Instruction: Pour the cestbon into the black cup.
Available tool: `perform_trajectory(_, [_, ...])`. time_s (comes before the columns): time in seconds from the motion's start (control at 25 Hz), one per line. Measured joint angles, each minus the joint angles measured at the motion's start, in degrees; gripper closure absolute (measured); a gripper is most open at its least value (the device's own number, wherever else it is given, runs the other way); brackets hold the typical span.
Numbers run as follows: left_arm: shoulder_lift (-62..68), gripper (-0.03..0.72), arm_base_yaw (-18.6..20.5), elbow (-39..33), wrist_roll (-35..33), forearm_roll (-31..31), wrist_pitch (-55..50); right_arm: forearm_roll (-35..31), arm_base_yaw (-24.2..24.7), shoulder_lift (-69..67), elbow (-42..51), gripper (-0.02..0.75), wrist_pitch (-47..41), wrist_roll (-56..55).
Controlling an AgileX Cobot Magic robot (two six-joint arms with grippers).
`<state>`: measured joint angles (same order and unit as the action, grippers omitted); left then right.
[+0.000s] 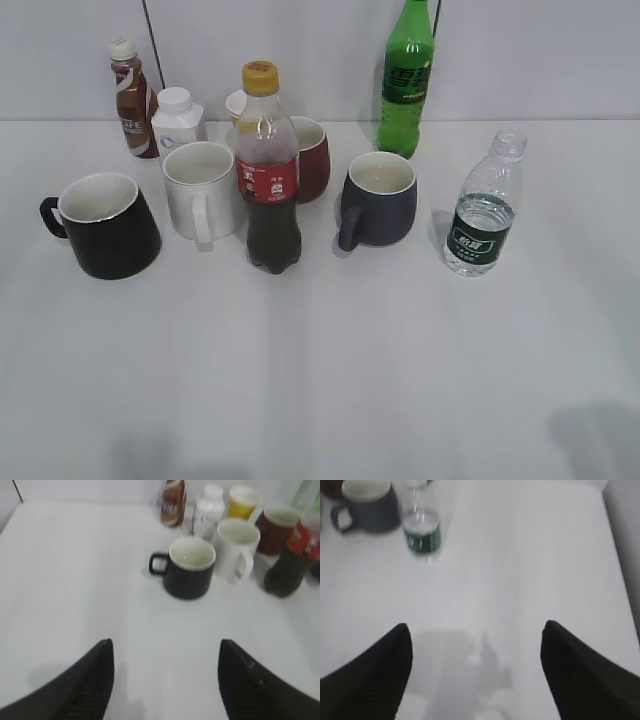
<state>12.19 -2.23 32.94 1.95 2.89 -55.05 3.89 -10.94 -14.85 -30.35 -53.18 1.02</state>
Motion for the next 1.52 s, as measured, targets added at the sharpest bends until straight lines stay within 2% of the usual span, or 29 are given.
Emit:
perform_trajectory(0.12, [-3.49,0.192,0.00,-0.05,0.00,-1.19,-6.22,-0.27,0.00,4.95,0.06,0.132,-6.50,0.93])
perform_trajectory(0.24, [-6.41,0.198,0.00,-0.76,0.00,-1.90,-8.96,-0.27,0.00,7.97,0.48,0.139,-7.02,1.21])
perform_trajectory(0.84, [-9.83,0.209,0.00,-2.85,-0.23,-1.84,-5.83,-0.33,0.00,8.87,1.04,0.146,-6.43,1.36])
perform_trajectory(1.08, [-12.53,0.209,0.90,-2.89,-0.23,-1.79,-5.74,-0.21,2.12,15.04,1.10,0.146,-6.40,1.36])
perform_trajectory(1.52, [-12.54,0.270,0.96,-2.89,-0.23,-1.73,-5.81,0.00,2.26,15.34,1.10,0.147,-6.33,1.31])
